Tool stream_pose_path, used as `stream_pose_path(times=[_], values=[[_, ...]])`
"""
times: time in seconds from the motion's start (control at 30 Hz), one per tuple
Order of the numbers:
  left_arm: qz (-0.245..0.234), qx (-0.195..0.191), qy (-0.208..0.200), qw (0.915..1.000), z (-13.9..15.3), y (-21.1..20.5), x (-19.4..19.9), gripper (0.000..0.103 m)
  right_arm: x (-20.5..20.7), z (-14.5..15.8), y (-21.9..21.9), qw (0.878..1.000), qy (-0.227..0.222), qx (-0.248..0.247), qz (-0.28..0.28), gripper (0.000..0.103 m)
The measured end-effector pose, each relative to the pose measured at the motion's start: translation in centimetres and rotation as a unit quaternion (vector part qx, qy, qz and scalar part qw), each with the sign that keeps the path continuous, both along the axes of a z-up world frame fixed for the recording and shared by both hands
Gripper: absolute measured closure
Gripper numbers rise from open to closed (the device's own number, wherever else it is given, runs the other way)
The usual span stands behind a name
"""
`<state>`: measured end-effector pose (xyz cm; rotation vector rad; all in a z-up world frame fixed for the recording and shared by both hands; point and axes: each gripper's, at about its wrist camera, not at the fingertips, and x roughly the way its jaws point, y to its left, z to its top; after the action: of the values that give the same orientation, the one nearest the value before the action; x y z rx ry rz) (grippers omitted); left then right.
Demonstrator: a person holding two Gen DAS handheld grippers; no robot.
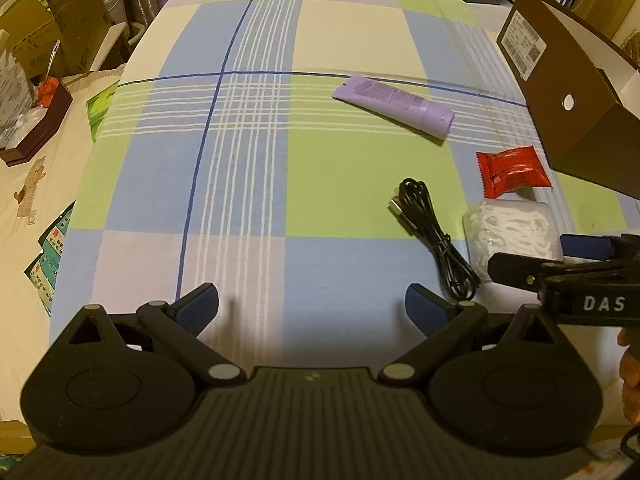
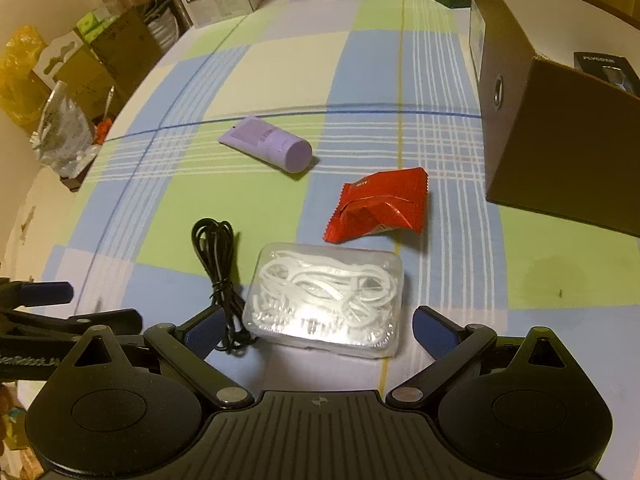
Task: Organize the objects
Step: 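Grasp the white floss-pick case with the right tool while the left tool grasps the black cable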
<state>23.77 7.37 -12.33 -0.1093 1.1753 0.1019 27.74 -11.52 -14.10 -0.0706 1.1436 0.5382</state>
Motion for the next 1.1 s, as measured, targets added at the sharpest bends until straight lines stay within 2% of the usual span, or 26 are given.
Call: stream_pose_path(times=[0.23,0.33,0.4,0.73,0.87,0.93,0.97,1.0,1.07,1.1], values=[[-0.001,-0.003,0.002,1.0000,-0.2,0.1,0.5,0.005,0.2,-1.2,0.2,1.000,-0.010,-0.018,0.008,0.006],[-0.006,-0.004,0.001,1.0000,-0.2,-0.3,0.8,0.005,0.1,-1.1,-0.6,1.000,-0.017,-0.018,0.013,0.016],[-0.012,-0.006,0.001,0.9999,-0.2,-0.7,1.1,0.006,0.1,-1.1,-1.0,0.999,-0.020,-0.024,0.012,0.018],[-0.048,-0.028,-0.012,0.9984,-0.6,-4.0,2.7,0.014,1.0,-0.5,-8.5,0.996,-0.010,-0.030,-0.078,0.018],[-0.053,-0.040,-0.017,0.9976,-1.1,-5.2,3.7,0.024,1.6,-0.4,-11.9,0.992,-0.009,-0.033,-0.119,0.018],[-0.052,-0.037,-0.018,0.9978,-1.7,-5.9,4.4,0.024,1.9,-0.2,-13.3,0.990,-0.009,-0.035,-0.135,0.018],[-0.051,-0.032,-0.019,0.9980,-1.9,-6.1,4.6,0.032,2.2,-0.1,-13.9,0.989,-0.008,-0.035,-0.142,0.018],[-0.052,-0.028,-0.021,0.9981,-2.2,-6.3,5.0,0.045,2.3,0.0,-14.6,0.988,-0.008,-0.035,-0.149,0.018],[-0.048,-0.028,-0.021,0.9982,-2.6,-6.6,5.4,0.058,2.5,0.1,-15.8,0.987,-0.008,-0.034,-0.157,0.018],[-0.048,-0.023,-0.028,0.9982,-2.7,-6.8,5.5,0.061,2.5,0.2,-16.2,0.987,-0.008,-0.032,-0.159,0.018]])
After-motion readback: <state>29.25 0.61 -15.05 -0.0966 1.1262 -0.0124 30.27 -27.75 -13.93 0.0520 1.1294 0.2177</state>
